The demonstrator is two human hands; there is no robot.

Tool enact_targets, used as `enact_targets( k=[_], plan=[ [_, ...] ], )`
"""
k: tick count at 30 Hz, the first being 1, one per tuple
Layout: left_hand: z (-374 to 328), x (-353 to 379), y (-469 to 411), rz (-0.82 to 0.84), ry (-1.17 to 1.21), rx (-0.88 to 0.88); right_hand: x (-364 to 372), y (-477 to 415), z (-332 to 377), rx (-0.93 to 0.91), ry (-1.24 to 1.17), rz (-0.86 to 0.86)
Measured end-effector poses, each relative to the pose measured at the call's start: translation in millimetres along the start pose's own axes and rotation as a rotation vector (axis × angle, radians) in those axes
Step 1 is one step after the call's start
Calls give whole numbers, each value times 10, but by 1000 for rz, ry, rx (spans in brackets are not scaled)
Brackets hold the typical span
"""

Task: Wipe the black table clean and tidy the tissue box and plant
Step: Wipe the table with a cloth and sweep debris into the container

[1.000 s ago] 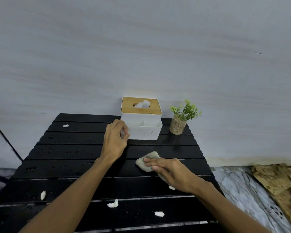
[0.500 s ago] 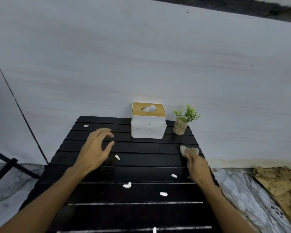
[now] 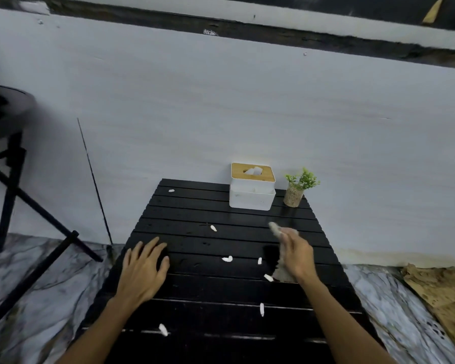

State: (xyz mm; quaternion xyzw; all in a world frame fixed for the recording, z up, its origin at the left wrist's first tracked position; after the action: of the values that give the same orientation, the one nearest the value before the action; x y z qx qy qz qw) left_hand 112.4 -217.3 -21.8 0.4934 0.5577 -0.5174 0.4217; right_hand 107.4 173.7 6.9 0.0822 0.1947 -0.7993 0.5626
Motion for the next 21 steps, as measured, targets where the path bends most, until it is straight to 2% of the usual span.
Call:
enact_targets(
  k=[3,5,8,13,16,21],
  plan=[
    [47,8,48,14,65,56,-351,-14,-331,130,117,-130],
    [51,9,40,17,73,88,-356,1,-504,175,249,-70],
    [62,2,15,4,71,65,-171,-80,-703,107,417,-2],
    [62,43,28,4,43,5,94,-363,-651,76,366,-19],
    [80,74,-19,5,19,-12,365,-495,-410,-56,302,82],
    [84,113,-127,13,20,-40,1129,-746,-241,-162,227,402]
  ],
)
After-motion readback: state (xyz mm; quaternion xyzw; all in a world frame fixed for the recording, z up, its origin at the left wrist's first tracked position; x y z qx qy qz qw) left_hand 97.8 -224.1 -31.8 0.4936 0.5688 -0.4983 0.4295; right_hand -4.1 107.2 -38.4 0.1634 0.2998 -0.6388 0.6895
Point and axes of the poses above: each hand's wrist, its own y-axis away from the middle knuckle, its own x-axis out of the palm, z = x × y, the point moved 5 cm from there along -y, towards the middle knuckle, and after that the axes turned 15 degrees about -y, right-handed, at the moved point
